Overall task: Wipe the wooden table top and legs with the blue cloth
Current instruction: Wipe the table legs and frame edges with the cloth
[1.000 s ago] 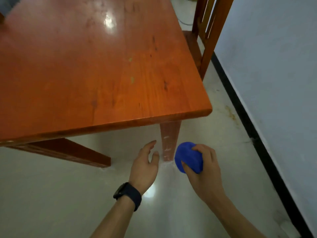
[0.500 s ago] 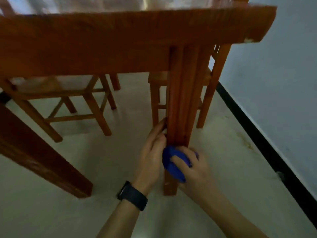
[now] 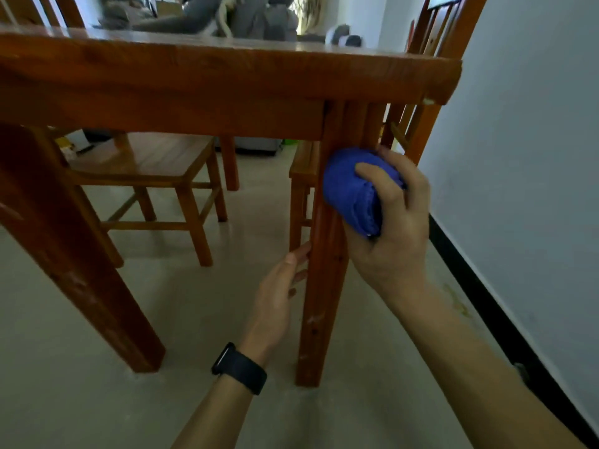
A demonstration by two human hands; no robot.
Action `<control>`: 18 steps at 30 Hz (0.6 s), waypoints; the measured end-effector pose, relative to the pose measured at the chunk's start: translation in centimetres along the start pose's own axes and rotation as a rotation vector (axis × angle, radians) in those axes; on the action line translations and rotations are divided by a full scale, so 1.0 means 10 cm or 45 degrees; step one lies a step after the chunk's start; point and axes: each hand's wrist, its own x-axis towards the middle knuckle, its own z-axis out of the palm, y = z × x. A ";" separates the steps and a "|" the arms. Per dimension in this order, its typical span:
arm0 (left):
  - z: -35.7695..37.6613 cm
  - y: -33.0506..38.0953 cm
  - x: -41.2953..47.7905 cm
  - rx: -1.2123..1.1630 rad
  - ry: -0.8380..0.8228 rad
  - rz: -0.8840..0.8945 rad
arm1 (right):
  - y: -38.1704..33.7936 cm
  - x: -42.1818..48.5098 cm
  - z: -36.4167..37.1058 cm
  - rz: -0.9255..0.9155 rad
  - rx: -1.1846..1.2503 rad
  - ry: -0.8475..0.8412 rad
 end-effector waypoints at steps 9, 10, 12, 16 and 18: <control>0.13 0.23 -0.07 0.440 0.196 0.122 | 0.37 -1.63 0.04 0.592 0.199 -0.691; 0.16 0.31 -0.02 0.521 0.235 0.160 | 0.37 -1.49 0.03 0.764 0.254 -0.503; 0.24 0.44 0.09 0.624 0.311 0.284 | 0.35 -1.07 -0.02 0.940 0.346 -0.098; 0.47 0.49 0.20 0.699 0.381 0.410 | 0.32 -0.26 -0.18 1.105 0.557 0.140; 0.51 0.48 0.21 0.628 0.433 0.433 | 0.28 0.07 -0.22 1.080 0.799 0.111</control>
